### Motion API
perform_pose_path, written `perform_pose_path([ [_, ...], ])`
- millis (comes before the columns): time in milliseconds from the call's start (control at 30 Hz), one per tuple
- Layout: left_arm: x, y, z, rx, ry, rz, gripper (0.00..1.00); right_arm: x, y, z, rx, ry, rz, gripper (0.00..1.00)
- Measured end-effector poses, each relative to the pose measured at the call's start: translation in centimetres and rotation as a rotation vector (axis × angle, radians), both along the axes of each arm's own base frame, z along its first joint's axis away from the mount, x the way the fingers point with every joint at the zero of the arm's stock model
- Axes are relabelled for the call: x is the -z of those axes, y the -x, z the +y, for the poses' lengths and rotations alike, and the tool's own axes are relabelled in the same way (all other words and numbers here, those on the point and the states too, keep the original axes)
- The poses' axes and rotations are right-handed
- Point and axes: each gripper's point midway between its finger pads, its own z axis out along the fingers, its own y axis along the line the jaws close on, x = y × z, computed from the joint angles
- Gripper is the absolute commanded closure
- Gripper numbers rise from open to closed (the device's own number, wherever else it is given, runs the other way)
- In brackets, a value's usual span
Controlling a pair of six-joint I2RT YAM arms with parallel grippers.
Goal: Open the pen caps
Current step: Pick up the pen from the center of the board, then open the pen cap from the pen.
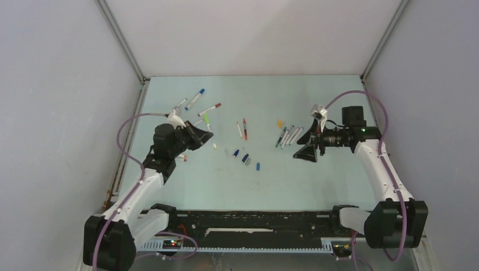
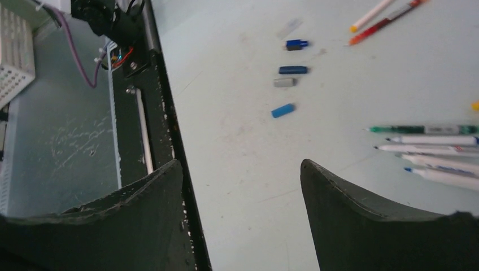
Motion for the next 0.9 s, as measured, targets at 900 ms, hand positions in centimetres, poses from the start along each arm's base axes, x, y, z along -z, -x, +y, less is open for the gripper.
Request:
perform_pose_path([
  [900,-11.2,6.9,-20.0,0.359,0.363,-0.307,1.00,-4.2,1.6,7.9,0.053,-0.146,0.314,0.23],
])
